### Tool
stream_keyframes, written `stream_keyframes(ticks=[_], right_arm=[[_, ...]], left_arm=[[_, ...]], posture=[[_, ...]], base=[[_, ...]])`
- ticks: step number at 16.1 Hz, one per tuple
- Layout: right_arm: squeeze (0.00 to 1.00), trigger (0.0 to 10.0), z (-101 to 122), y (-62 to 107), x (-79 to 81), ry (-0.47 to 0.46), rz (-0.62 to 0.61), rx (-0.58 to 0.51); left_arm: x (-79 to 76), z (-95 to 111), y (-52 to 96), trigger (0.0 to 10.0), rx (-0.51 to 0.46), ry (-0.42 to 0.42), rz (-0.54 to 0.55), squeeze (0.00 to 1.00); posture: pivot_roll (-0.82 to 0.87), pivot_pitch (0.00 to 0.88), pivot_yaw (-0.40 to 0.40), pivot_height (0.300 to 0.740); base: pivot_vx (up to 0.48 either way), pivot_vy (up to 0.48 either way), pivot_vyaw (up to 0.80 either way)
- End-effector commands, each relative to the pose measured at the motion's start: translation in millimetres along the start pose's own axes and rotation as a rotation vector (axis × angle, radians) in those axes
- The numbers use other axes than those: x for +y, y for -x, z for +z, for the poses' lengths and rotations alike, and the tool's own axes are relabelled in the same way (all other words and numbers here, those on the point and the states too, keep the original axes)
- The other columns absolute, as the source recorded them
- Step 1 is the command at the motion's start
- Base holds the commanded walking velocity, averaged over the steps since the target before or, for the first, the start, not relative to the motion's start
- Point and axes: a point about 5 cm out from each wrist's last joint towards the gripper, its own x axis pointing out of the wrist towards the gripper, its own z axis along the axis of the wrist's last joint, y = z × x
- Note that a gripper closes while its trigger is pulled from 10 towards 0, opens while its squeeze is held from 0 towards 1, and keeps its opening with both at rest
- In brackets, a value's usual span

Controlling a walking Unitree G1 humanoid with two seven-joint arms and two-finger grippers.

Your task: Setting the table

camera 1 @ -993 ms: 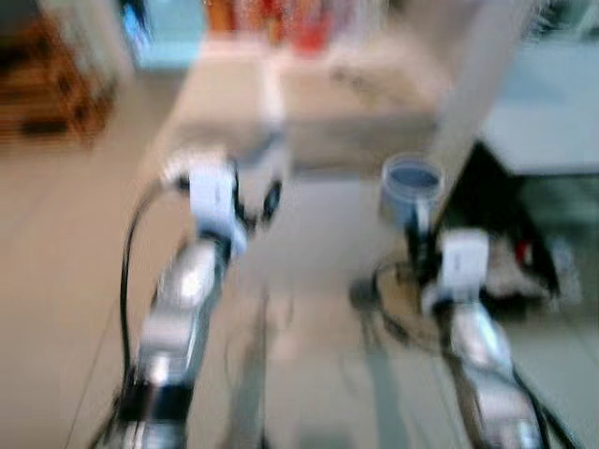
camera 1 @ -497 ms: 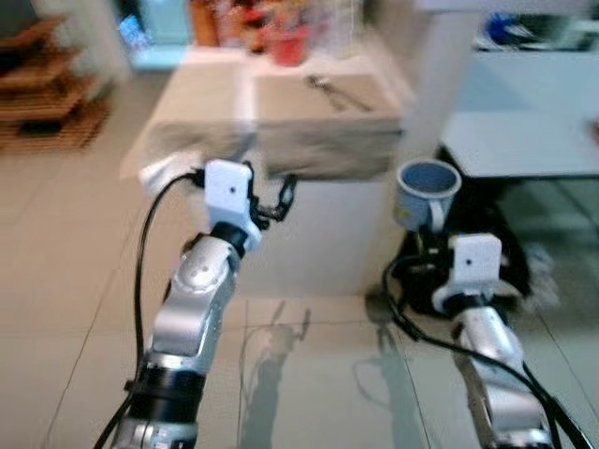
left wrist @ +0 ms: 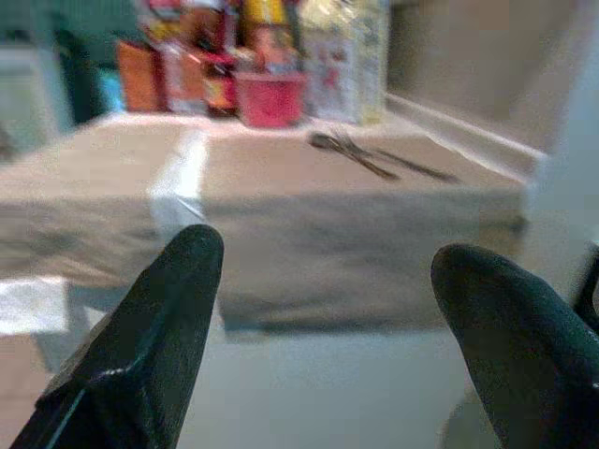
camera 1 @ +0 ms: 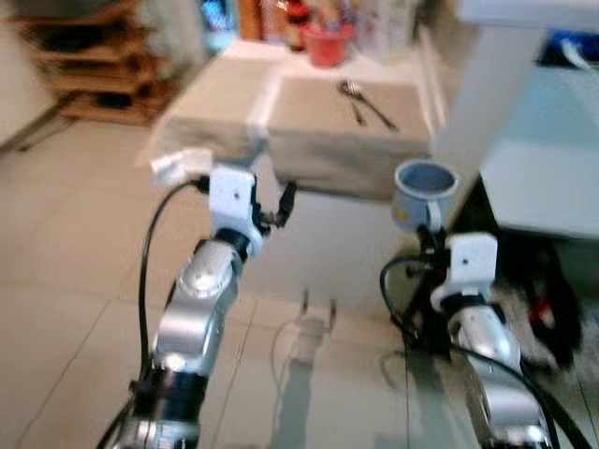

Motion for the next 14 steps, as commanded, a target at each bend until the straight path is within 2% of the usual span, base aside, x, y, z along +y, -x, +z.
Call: stream_keyframes(ticks=[1, 4, 6, 7, 12, 14], right_arm=[[0.0, 0.0, 3.7, 0.7, 2.9, -0.01, 0.0, -0.02], [0.0, 0.0, 8.0, 6.4, -0.2, 0.013, -0.021, -0.047], [0.0, 0.0, 6.8, 8.0, 2.6, 0.042, -0.004, -0.032], [0.0, 0.0, 7.0, 8.1, 2.9, 0.041, -0.008, -0.034], [0.0, 0.0, 8.9, 8.0, 3.6, 0.022, -0.018, -0.051], [0.0, 0.0, 7.3, 6.1, 4.5, 0.025, -0.018, -0.035]], left_arm=[[1.6, -0.9, 2.0, 10.0, 0.0, 0.015, -0.012, 0.0], [-0.4, -2.4, 9.2, 10.0, -0.01, 0.045, -0.058, 0.0], [-1.0, -2.4, 11.2, 10.0, -0.018, 0.045, -0.067, 0.0], [-1.4, -2.1, 10.8, 10.0, -0.021, 0.052, -0.068, 0.0], [-3.9, 0.8, 8.9, 10.0, -0.036, 0.048, -0.083, 0.0], [-3.7, 0.4, 8.3, 10.0, -0.035, 0.049, -0.084, 0.0]], posture=[[-0.03, 0.018, 0.027, 0.74], [-0.04, 0.021, 0.031, 0.74], [-0.04, 0.022, 0.032, 0.74], [-0.04, 0.021, 0.032, 0.74], [-0.04, 0.019, 0.032, 0.74], [-0.04, 0.019, 0.03, 0.74]], base=[[0.292, -0.379, 0.0], [0.269, -0.394, 0.0], [0.0, -0.416, 0.0], [0.0, 0.0, -0.69], [0.0, 0.0, 0.0], [0.0, 0.0, -0.79]])
